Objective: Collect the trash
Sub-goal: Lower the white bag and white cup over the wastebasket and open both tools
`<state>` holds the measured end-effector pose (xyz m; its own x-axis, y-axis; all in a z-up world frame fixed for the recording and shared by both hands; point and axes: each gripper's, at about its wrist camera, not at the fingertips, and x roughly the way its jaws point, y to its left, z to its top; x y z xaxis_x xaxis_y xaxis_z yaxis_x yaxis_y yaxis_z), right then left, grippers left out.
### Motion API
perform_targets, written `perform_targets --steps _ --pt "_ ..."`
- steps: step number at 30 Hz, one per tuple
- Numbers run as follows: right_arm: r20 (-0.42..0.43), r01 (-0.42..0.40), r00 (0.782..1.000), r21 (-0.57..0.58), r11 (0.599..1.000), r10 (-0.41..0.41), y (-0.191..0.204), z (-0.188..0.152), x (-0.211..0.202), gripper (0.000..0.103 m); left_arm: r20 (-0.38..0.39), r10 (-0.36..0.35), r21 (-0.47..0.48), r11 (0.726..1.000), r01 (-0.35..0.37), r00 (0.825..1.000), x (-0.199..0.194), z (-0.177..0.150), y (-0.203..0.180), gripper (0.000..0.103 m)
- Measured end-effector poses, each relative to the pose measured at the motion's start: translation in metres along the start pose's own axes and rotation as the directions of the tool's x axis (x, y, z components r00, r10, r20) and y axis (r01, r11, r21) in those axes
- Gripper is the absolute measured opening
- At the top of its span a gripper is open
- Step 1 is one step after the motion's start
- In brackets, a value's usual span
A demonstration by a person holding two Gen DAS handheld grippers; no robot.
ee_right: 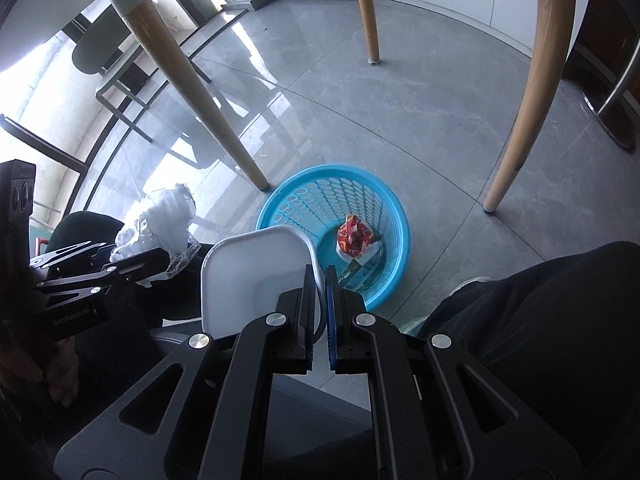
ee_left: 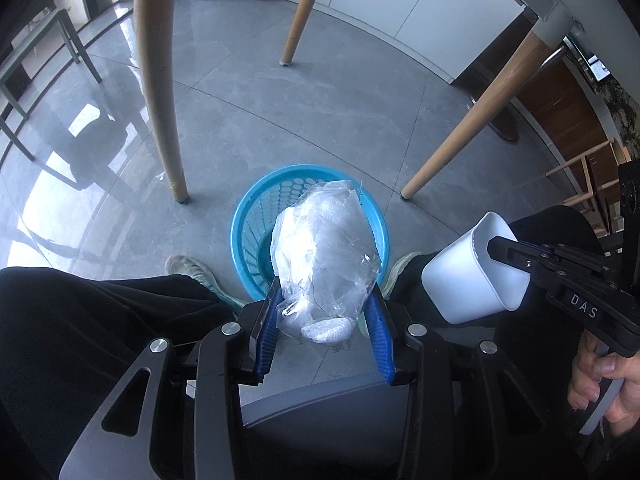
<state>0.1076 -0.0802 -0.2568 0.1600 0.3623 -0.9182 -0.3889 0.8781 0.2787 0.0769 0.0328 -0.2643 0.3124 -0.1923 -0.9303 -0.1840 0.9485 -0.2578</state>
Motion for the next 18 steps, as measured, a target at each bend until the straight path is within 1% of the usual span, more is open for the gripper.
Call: perform_targets --steps 5,10,12,15,18 --pt "-0.026 0.002 1.0 0.019 1.0 -0.002 -0.003 0.01 0.021 0.004 -0.003 -0.002 -0.017 1.0 0.002 1.0 0.015 0.012 0.0 0.039" --pt "-0.054 0.018 0.998 0.039 0.999 -0.015 -0.009 0.02 0.043 0.004 -0.025 0.007 -0.052 0.999 -0.008 1.0 0.036 0.027 0.007 0.039" --pt "-0.065 0.027 0.998 0.043 0.999 -0.024 -0.012 0.025 0.054 0.004 -0.039 -0.008 -0.074 0.997 0.005 0.999 0.046 0.032 0.011 0.039" --pt "-0.098 0.021 0.995 0.065 0.998 -0.015 -0.018 0.03 0.072 0.004 -0.048 0.0 -0.086 0.996 -0.005 0.999 0.06 0.04 0.014 0.039" --pt "-0.128 0.007 0.992 0.092 0.996 0.005 -0.023 0.034 0.089 0.004 -0.074 0.002 -0.094 0.996 -0.009 0.997 0.074 0.046 0.017 0.039"
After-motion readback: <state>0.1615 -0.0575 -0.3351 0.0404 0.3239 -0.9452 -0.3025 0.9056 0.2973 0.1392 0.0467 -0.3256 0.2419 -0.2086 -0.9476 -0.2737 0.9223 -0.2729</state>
